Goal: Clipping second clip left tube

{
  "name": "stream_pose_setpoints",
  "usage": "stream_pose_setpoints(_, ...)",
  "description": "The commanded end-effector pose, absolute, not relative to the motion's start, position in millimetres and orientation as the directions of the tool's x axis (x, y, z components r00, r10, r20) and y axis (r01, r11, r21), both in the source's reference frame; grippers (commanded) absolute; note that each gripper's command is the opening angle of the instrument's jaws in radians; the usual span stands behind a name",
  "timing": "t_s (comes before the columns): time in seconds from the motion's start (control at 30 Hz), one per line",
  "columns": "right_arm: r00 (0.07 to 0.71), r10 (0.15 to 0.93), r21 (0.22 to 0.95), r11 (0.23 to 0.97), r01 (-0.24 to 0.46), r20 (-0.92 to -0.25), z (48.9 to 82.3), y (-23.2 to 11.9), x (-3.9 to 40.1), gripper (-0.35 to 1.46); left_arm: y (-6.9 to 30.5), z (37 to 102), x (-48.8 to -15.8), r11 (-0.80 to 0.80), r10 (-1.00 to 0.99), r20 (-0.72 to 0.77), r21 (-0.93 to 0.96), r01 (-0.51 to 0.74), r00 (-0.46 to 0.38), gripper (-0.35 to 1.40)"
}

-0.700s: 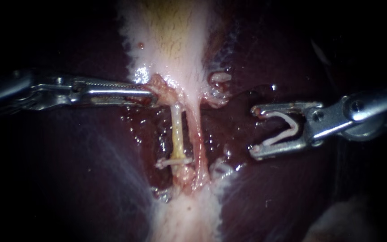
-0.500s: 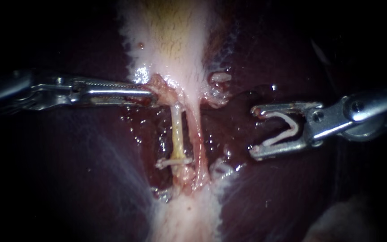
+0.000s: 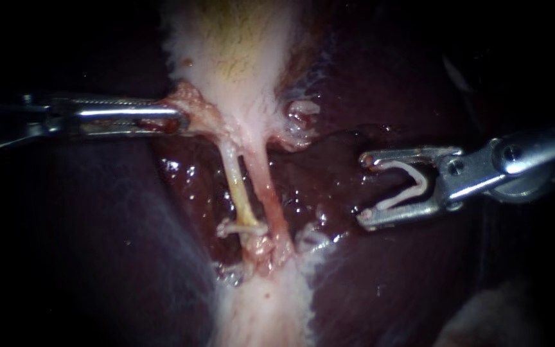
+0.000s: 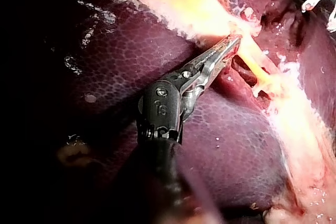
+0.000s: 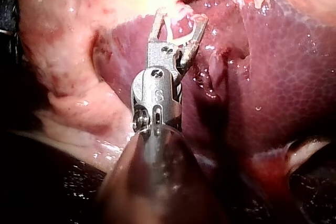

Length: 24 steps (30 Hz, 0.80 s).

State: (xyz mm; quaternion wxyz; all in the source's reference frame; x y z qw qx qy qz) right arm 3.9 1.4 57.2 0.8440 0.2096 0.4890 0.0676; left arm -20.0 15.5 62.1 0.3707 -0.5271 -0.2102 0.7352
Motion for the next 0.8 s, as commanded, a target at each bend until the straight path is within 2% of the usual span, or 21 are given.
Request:
stream_pose_setpoints(0.03, 0.513, 0.319, 0.420, 0.903, 0.091, -0.797, 57.2, 1.4, 3.9, 0.50, 15.6, 61.7, -20.0, -0.638, 0.766, -0.621, -0.700, -0.322, -0.169, -0.35)
stream_pose_setpoints(0.33, 0.513, 0.312, 0.412, 0.906, 0.092, -0.800, 57.4, 0.9, 4.6, 0.50, 15.9, 61.7, -19.7, -0.642, 0.762, -0.626, -0.697, -0.319, -0.165, -0.35)
stream_pose_setpoints(0.47, 0.511, 0.330, 0.434, 0.896, 0.097, -0.794, 57.8, 0.1, 6.2, 0.50, 16.0, 62.2, -19.7, -0.642, 0.761, -0.627, -0.696, -0.322, -0.165, -0.35)
stream_pose_setpoints(0.57, 0.507, 0.346, 0.466, 0.875, 0.128, -0.789, 57.9, -0.7, 7.5, 0.50, 15.9, 62.3, -19.7, -0.643, 0.761, -0.628, -0.695, -0.322, -0.165, -0.35)
stream_pose_setpoints(0.8, 0.508, 0.376, 0.501, 0.856, 0.131, -0.775, 58.4, -2.0, 11.0, 0.50, 15.9, 62.3, -19.8, -0.643, 0.761, -0.628, -0.695, -0.323, -0.165, -0.35)
